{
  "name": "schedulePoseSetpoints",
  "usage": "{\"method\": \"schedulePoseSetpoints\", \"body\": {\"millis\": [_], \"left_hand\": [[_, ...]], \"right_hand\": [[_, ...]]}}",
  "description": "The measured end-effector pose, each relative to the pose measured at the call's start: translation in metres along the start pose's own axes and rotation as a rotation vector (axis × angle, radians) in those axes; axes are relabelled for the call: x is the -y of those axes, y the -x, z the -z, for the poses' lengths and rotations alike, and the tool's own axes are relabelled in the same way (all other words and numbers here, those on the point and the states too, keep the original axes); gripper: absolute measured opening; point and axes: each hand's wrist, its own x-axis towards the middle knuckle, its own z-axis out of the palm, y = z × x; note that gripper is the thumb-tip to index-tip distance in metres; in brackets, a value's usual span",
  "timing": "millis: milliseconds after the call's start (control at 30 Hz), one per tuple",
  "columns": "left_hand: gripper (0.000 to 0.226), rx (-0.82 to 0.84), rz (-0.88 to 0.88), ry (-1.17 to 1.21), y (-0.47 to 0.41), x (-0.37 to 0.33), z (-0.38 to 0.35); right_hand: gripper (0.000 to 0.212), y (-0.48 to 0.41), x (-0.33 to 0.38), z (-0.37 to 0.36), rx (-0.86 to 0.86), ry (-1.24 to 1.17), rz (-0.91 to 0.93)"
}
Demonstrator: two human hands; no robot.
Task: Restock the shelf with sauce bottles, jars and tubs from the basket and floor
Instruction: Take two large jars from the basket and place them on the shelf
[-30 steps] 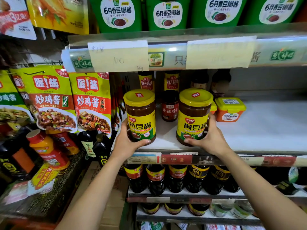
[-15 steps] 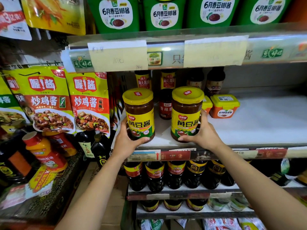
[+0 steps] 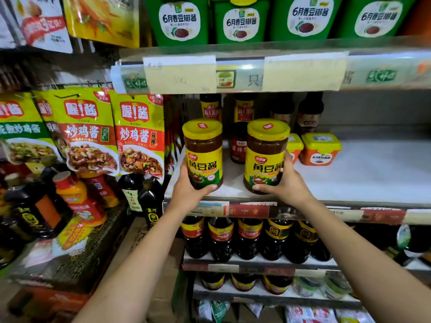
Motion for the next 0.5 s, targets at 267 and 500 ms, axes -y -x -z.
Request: {"method": "schedulePoseSetpoints", "body": {"millis": [267,500], "left_hand": [[0.059,-0.192,0.032,0.021,0.052,0.004,-0.006],[0.035,-0.348,0.152,0.056,0.122,0.019,-0.005]], "right_hand": [[0.078,0.047,0.006,0.0,-0.256,-0.045,0.098],[0.054,0.089,0.001,-0.032,-0.055,-0.088,0.263]]}}
